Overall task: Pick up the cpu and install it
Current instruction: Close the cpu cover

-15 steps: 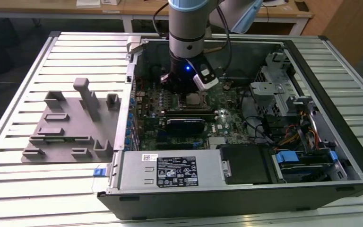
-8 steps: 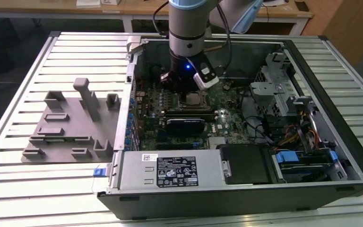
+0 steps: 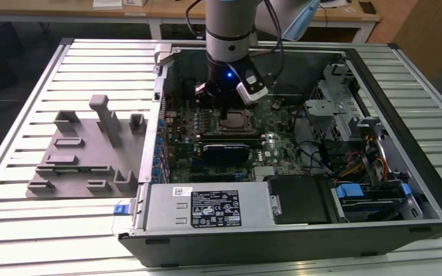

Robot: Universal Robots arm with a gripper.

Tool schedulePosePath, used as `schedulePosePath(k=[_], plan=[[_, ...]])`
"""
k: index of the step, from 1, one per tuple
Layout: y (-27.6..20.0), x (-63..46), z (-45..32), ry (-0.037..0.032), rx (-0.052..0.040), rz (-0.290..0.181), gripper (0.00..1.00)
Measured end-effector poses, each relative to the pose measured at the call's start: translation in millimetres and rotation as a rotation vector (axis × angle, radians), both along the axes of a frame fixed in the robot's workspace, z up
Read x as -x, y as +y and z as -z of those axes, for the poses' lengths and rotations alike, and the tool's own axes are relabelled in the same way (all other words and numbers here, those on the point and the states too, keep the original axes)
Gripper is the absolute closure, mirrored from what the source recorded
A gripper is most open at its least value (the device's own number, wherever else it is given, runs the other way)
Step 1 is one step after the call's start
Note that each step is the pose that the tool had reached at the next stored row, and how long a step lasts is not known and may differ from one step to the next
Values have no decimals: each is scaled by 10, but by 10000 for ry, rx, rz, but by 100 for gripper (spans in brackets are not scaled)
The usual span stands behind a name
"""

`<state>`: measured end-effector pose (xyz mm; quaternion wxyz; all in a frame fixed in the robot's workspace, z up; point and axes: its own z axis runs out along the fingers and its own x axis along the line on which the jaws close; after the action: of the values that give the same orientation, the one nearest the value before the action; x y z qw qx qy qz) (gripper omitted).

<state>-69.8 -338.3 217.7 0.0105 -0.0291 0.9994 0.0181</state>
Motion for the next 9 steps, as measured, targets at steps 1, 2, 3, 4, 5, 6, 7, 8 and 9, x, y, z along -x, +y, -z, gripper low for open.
schedulePosePath(k=[1,2,3,4,5,6,7,8,9], plan=[[0,0,-20,-4,-1,0,89],[0,0,-38,-6,-1,0,89],[0,0,-55,-8,1,0,89],[0,0,-66,-10,1,0,89],[0,0,-73,-13,1,0,89],[0,0,-72,-16,-1,0,89],[0,0,-72,-17,-1,0,89],[0,0,-72,-18,-1,0,89],[0,0,-72,-18,-1,0,89]])
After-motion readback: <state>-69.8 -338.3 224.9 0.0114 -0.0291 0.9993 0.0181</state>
